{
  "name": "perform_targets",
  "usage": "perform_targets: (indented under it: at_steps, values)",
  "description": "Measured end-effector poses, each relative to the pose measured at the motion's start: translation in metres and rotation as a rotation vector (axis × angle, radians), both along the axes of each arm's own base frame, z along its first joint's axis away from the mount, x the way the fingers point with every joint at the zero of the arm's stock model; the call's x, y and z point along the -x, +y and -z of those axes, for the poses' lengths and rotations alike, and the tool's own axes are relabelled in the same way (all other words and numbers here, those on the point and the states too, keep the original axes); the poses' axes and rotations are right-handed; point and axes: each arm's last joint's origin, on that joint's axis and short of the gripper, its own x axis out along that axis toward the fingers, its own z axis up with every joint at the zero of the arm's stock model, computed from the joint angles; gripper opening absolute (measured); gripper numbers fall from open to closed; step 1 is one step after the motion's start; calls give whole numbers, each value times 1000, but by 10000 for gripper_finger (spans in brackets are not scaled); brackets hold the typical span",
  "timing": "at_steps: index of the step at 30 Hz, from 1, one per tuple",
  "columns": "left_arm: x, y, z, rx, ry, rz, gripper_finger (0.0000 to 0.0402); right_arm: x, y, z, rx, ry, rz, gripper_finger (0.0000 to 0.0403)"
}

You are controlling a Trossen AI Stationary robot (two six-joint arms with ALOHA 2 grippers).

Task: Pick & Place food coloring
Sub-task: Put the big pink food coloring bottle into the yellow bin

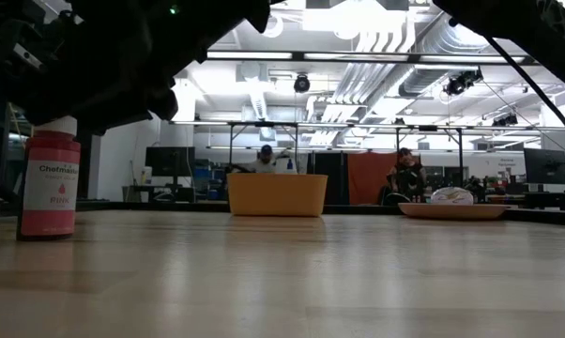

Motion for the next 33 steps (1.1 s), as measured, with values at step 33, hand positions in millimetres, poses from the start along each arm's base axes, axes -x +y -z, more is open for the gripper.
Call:
perform_targets:
  at_steps: [33]
  values:
    - [0, 0, 0, 0, 0, 0, 1, 1, 2, 1, -21, 14, -27, 111]
